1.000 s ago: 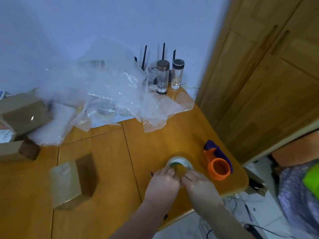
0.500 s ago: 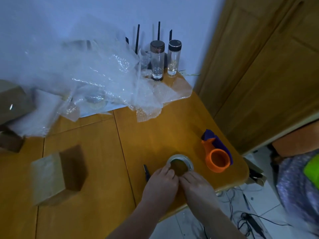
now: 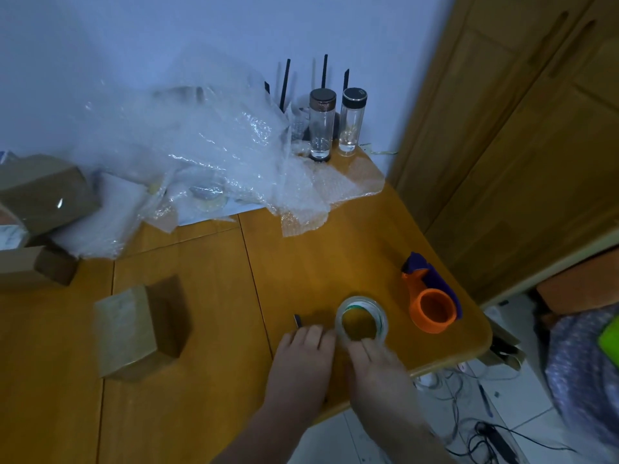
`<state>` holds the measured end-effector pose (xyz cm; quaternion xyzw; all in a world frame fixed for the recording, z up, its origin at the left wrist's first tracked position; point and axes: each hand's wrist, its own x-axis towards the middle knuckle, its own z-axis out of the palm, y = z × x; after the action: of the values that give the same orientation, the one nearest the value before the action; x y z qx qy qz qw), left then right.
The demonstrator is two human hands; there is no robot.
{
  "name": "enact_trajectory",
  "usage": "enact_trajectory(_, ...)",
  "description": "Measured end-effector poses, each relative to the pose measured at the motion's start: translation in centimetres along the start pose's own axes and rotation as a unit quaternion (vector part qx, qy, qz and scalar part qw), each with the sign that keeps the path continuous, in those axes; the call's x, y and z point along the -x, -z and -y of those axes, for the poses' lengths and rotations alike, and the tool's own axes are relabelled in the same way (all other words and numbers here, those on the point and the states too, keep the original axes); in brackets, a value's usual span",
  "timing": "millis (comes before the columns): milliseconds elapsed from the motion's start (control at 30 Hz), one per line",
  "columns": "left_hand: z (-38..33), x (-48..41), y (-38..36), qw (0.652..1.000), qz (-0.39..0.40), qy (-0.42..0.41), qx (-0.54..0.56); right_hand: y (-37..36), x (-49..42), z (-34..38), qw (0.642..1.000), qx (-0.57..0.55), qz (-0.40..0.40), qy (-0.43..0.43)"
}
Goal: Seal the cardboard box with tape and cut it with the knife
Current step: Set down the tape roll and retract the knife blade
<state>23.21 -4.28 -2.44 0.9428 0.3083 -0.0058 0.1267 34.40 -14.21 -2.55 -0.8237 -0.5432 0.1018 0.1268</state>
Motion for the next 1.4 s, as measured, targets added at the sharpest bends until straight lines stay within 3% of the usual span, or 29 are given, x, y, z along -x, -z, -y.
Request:
enact_trajectory(67, 0.5, 0.9, 1.4, 0.994, 0.043, 0.092, 0.05, 0.3, 0.2, 3.1, 0.996, -0.051, 0.065, -0.027)
enact_trajectory(167, 1.8, 2.2, 0.9, 0.961, 0.063, 0.224, 0.15, -2.0, -0.8, 5.5, 0.976, -0.106, 0.137, -0.134)
enact_trajectory(267, 2.5, 2.5, 0.7, 0.921, 0.094, 0.3, 0.23, -3.7, -2.0, 6.4, 0.97, -0.079, 0.137, -0.188)
enact_trajectory(467, 2.2, 1.6, 0.7, 0.871, 0.073, 0.333, 0.355, -6.0, -3.2, 6.9, 0.97, -0.039, 0.118, -0.21)
enact_trajectory(700, 3.2, 0.4, 4.6, 0.731, -0.043, 0.408, 0.545, -1.4, -3.6, 9.9, 0.986, -0.077, 0.02, -0.147)
enact_trajectory(800, 3.5, 0.2, 8.3, 0.693, -0.105, 0.381, 0.602, 2.3, -3.9, 11.6, 0.977, -0.18, -0.04, -0.102)
enact_trajectory(867, 3.7, 0.4, 11.0, 0.687, -0.132, 0.355, 0.62, 4.8, -4.4, 12.9, 0.941, -0.309, -0.048, -0.127)
enact_trajectory(967, 3.8, 1.0, 15.0, 0.707, -0.156, 0.308, 0.617, 8.7, -5.0, 14.8, 0.839, -0.511, -0.001, -0.19)
enact_trajectory(1000, 3.8, 1.2, 16.2, 0.745, -0.177, 0.288, 0.575, 10.0, -5.1, 15.4, 0.808, -0.555, 0.011, -0.195)
enact_trajectory(1033, 3.9, 1.5, 17.3, 0.805, -0.2, 0.262, 0.493, 11.1, -5.2, 15.8, 0.79, -0.581, 0.019, -0.194)
enact_trajectory(1100, 4.1, 2.0, 19.1, 0.904, -0.242, 0.193, 0.296, 13.0, -5.5, 16.8, 0.78, -0.598, 0.029, -0.183)
enact_trajectory(1167, 4.4, 2.4, 20.6, 0.951, -0.232, 0.133, 0.158, 14.4, -6.0, 17.7, 0.766, -0.617, 0.03, -0.177)
enact_trajectory(1267, 5.1, 3.1, 22.2, 0.976, -0.206, 0.072, 0.027, 16.2, -6.5, 18.7, 0.754, -0.632, 0.01, -0.177)
enact_trajectory(1400, 5.1, 4.5, 24.2, 0.973, -0.227, 0.018, -0.042, 18.0, -7.0, 19.9, 0.772, -0.615, -0.008, -0.157)
